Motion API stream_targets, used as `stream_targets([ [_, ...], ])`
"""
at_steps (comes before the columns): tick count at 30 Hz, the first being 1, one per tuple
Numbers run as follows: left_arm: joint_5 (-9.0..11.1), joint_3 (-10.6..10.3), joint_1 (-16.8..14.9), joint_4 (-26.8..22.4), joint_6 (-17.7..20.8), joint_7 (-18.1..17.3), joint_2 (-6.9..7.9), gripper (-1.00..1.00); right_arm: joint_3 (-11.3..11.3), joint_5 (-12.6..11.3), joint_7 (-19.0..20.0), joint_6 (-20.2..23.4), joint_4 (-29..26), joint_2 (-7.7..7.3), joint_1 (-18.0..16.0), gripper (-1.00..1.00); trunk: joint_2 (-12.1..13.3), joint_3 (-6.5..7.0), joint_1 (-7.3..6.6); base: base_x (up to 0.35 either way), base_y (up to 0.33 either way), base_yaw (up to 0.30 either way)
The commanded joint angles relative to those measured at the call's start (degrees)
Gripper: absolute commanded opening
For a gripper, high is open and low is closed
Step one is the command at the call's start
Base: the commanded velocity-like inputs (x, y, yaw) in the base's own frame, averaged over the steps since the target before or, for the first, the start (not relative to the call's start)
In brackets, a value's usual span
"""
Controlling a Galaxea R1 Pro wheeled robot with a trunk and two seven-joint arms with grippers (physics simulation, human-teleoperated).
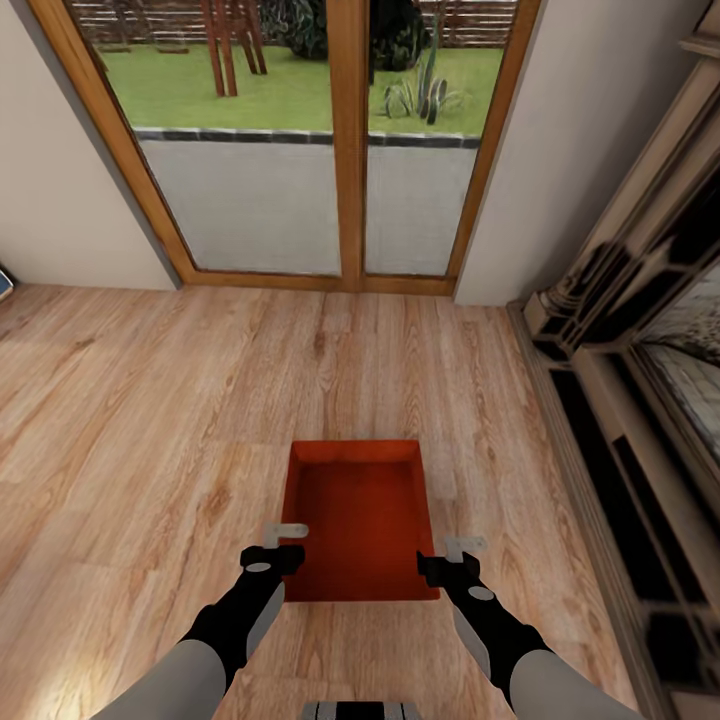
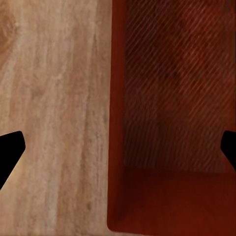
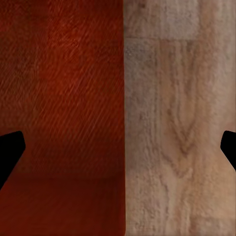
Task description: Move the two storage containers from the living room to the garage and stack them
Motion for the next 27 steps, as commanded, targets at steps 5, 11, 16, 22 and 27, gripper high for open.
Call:
stream_targets([
  [5,0.4,-0.4,0.0,0.0,0.3,0.5,0.05,1.0,0.3,-0.1,-0.4,-0.2,0.0,-0.02,0.0,1.0,-2.0,-0.93,1.1,0.0,0.0,0.0],
  [11,0.4,-0.4,0.0,0.0,0.3,0.5,0.05,1.0,0.3,-0.1,-0.4,-0.2,0.0,-0.02,0.0,1.0,-4.4,-2.01,2.42,0.0,0.0,0.0],
  [16,0.4,-0.4,0.0,0.0,0.3,0.5,0.05,1.0,0.3,-0.1,-0.4,-0.2,0.0,-0.02,0.0,1.0,-6.4,-2.91,3.51,0.0,0.0,0.0],
  [22,0.4,-0.4,0.0,-0.3,0.3,0.5,0.05,1.0,0.3,-0.1,-0.4,-0.2,0.0,-0.02,0.0,1.0,-7.2,-3.27,3.95,0.0,0.0,0.0],
  [27,0.4,-0.4,0.0,-0.3,0.4,0.5,0.1,1.0,0.3,-0.1,-0.4,-0.2,-0.1,-0.02,0.0,1.0,-7.2,-3.27,3.95,0.0,0.0,0.0],
])
